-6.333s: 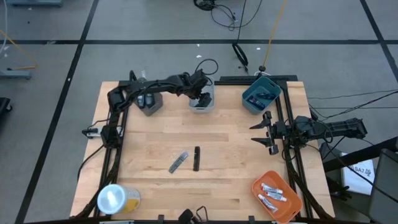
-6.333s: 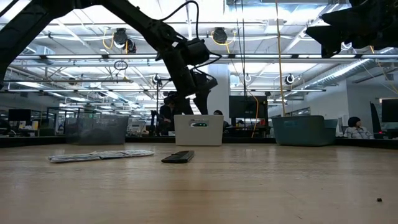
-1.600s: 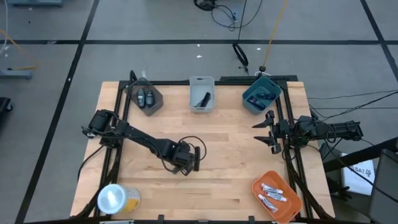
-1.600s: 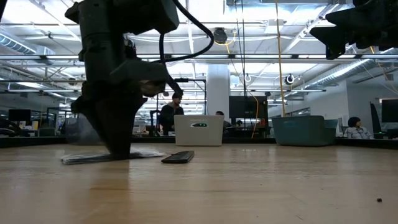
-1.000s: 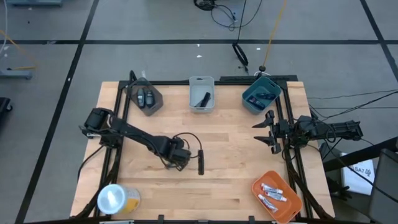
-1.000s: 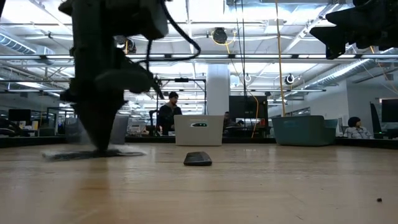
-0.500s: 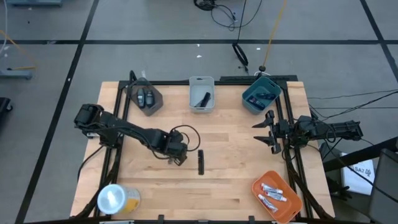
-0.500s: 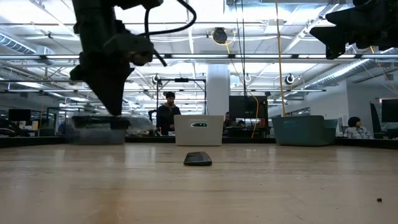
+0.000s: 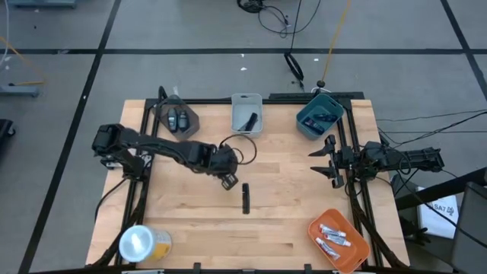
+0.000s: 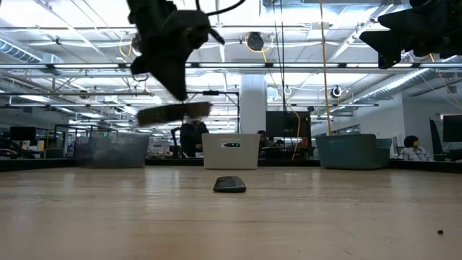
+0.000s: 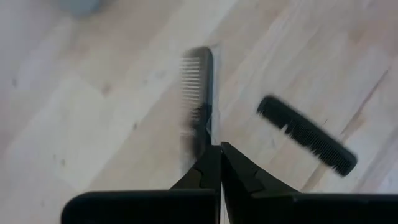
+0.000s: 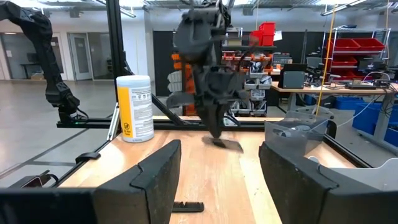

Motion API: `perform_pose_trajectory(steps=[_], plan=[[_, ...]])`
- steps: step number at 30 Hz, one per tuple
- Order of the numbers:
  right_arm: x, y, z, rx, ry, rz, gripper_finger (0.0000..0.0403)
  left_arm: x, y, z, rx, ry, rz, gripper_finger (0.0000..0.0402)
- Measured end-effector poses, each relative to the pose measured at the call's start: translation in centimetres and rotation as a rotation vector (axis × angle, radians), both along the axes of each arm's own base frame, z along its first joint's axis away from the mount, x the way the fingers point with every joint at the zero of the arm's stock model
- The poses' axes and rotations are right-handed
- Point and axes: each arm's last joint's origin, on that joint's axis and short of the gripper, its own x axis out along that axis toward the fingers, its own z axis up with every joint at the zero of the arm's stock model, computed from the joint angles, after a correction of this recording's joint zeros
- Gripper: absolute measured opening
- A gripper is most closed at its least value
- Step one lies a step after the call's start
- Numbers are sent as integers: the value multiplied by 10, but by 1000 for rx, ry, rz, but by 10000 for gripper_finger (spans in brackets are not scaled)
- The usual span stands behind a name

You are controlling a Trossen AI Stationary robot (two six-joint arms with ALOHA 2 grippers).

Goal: Pick & Place Travel size toiletries
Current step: Put the black comb into the gray bin

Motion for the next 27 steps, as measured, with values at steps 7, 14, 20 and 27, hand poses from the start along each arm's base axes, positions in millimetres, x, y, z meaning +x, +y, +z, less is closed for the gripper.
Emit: perform_pose_trajectory(steps=[7, 14, 20, 27], plan=[[0, 0, 0, 0, 0, 0, 210, 12, 28, 30, 83, -71, -43, 0], [0, 0, 0, 0, 0, 0, 210, 18, 66, 54, 144, -139, -27, 0], [0, 0, 0, 0, 0, 0, 210, 19, 103, 62, 186, -201, 37, 0], [0, 0, 0, 0, 0, 0, 210, 19, 136, 69, 233, -291, 98, 0]])
